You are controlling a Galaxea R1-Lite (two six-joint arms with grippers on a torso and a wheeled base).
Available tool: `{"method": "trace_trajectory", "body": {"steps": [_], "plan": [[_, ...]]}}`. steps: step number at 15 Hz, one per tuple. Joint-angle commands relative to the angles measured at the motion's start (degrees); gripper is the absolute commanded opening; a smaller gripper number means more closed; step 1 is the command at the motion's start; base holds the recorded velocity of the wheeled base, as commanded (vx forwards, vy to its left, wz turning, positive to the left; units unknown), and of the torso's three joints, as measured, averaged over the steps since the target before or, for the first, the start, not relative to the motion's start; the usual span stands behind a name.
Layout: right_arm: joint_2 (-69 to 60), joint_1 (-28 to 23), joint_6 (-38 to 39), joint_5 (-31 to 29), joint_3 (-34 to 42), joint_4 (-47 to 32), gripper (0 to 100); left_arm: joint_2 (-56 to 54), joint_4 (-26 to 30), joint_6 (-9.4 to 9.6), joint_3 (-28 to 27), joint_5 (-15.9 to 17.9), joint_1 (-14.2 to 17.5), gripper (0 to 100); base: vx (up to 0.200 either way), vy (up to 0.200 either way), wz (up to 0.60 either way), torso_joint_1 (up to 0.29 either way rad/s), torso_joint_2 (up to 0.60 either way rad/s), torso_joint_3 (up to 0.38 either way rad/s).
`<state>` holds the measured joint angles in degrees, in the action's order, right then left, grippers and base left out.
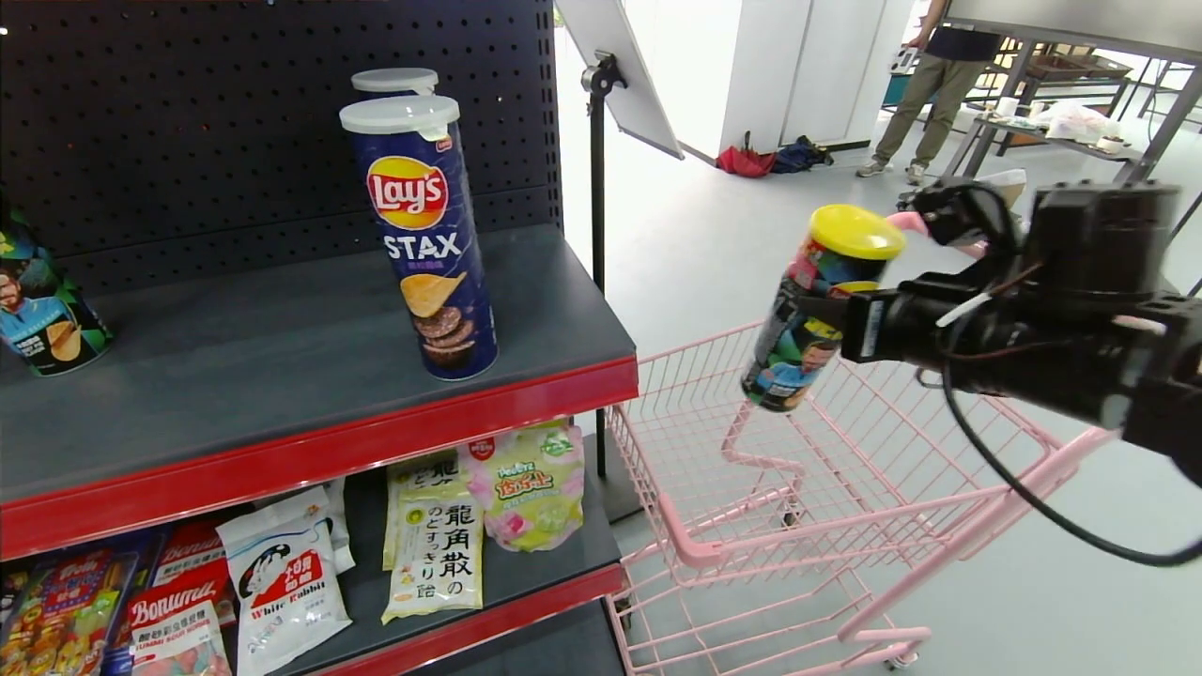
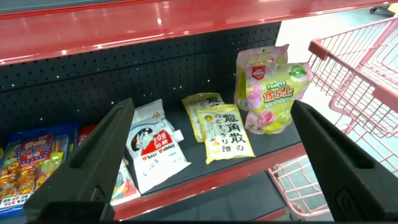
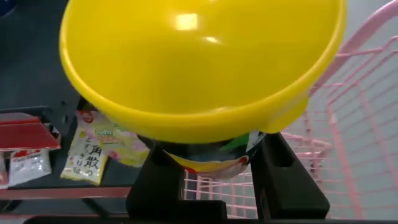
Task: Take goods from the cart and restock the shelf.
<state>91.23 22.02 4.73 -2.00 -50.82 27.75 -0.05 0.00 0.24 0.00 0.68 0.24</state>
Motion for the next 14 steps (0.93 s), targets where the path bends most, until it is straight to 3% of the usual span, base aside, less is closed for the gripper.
{"method": "trace_trajectory", "body": {"steps": [1,2,5,7,8,14], "plan": [[-19.78,-0.48,-4.73,-5.74,8.55,-2.61,0,0.05,0.00,-0.24,0.00,0.02,0.02,100,0.000,0.000,0.00,0.000,0.00,0.000],[-23.47,-0.48,-5.17,-5.65,10.57,-3.75,0,0.05,0.00,-0.24,0.00,0.02,0.02,100,0.000,0.000,0.00,0.000,0.00,0.000],[-39.73,-3.03,-6.66,-6.44,13.29,-20.63,0,0.05,0.00,-0.24,0.00,0.02,0.02,100,0.000,0.000,0.00,0.000,0.00,0.000],[-41.66,-3.73,-6.84,-6.44,13.47,-23.18,0,0.05,0.00,-0.24,0.00,0.02,0.02,100,0.000,0.000,0.00,0.000,0.00,0.000],[-50.19,-6.28,-8.07,-6.17,14.00,-31.00,0,0.05,0.00,-0.24,0.00,0.02,0.02,100,0.000,0.000,0.00,0.000,0.00,0.000],[-58.36,-8.57,-10.18,-6.35,18.74,-34.07,0,0.05,0.00,-0.24,0.00,0.02,0.02,100,0.000,0.000,0.00,0.000,0.00,0.000]]}}
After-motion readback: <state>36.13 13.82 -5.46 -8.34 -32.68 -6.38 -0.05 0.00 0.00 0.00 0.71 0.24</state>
